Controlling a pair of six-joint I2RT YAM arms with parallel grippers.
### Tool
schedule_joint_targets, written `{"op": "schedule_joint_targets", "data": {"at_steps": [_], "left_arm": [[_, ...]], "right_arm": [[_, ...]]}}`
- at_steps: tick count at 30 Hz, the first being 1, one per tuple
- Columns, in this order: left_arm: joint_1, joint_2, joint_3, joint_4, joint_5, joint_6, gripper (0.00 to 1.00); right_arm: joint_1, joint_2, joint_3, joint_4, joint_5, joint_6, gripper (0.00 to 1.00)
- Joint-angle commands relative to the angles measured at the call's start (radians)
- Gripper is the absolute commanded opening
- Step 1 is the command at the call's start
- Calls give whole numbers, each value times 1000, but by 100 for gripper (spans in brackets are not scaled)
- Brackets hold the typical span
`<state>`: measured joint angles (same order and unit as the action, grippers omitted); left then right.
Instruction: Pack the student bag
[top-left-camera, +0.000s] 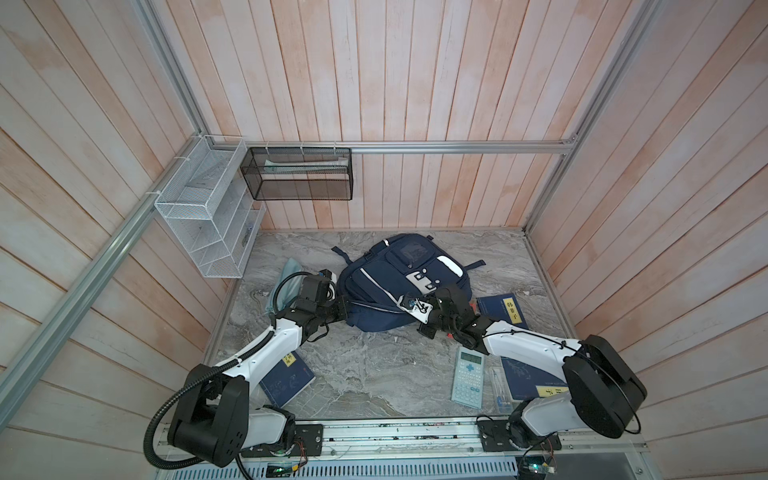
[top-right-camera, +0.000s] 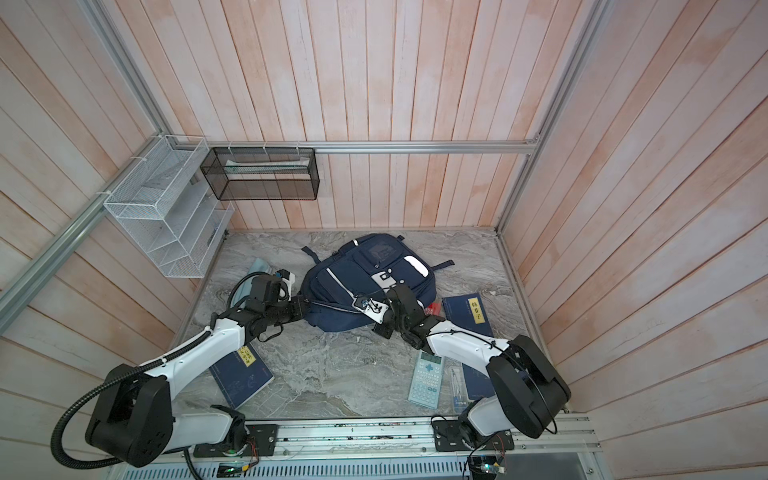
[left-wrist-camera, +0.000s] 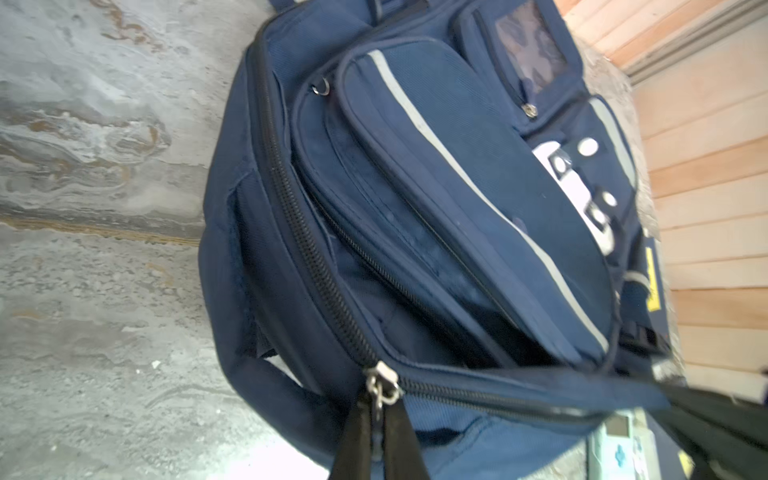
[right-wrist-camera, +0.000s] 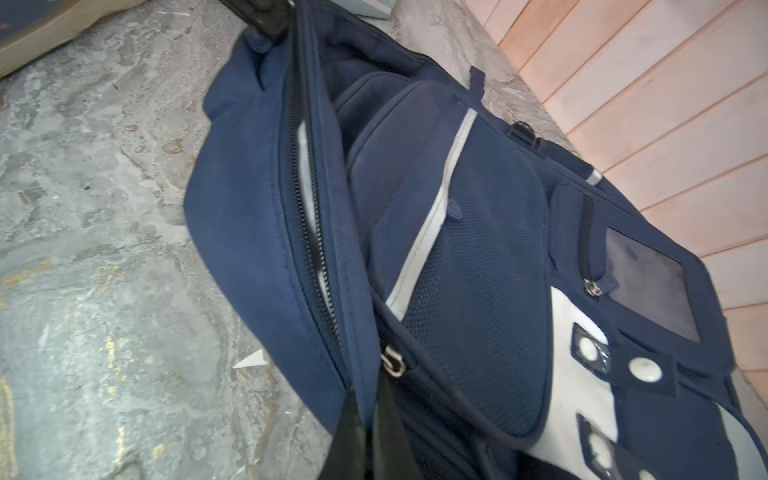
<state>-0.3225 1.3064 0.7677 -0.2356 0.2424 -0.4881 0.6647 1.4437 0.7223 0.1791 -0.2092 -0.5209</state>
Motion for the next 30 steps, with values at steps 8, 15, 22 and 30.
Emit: {"op": "schedule_joint_targets", "data": {"at_steps": [8, 15, 22, 30], "left_arm": [[-218, -164, -45, 13, -40, -186, 0], [-335, -42, -12, 129, -11, -248, 0], [-367, -7, 24, 143, -16, -252, 0], [-307, -30, -18, 116, -19, -227, 0]], "right_arm": [[-68, -125, 32, -124, 51, 65, 52], [32, -209, -9, -108, -100, 142, 61], [133, 42, 109, -58, -21, 183, 61], [154, 157, 188, -194, 35, 120, 1]]}}
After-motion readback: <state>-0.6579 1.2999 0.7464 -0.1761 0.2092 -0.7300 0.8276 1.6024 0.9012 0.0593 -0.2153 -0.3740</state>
